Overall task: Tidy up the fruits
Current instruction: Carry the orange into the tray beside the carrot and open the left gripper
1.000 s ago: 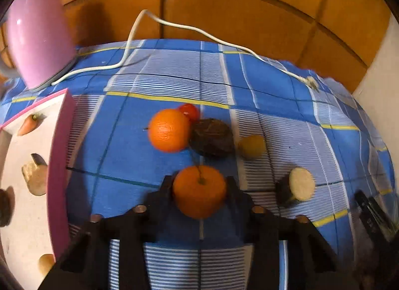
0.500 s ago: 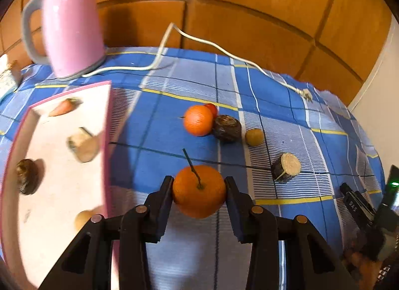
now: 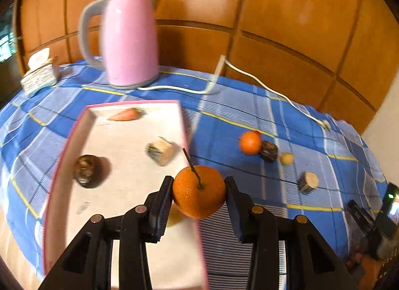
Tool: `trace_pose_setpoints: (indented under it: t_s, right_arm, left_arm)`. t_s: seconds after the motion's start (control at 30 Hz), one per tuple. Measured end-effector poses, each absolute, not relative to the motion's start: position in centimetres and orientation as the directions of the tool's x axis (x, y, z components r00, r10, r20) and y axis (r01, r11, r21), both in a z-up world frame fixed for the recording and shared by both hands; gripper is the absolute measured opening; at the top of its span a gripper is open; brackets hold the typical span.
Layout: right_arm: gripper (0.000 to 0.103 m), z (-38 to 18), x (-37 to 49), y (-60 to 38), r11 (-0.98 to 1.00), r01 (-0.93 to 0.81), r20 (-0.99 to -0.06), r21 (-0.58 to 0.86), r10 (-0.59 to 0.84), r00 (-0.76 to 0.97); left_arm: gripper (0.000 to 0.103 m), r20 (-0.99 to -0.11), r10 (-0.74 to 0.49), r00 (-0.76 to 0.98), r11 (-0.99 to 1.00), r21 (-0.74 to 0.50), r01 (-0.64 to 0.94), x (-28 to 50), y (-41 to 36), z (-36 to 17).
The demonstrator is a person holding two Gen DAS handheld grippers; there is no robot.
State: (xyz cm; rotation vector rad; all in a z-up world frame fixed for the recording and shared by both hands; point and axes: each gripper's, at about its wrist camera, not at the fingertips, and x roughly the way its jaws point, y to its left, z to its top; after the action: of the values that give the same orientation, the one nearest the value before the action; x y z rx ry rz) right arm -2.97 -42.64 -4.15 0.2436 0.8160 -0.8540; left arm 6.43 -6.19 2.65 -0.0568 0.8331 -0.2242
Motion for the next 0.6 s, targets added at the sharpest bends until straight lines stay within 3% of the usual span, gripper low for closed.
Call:
trace_pose_setpoints:
  t_s: [0.6]
  right_arm:
    - [0.051,-4.2,-2.9,-42.6,0.651,0.750,-0.724,-0.122,-0.575,0.381]
  left_arm:
    - [0.044,-0.728,-0.057,0.683,0.992,-0.118,-0.043,14.4,3.0,1.4]
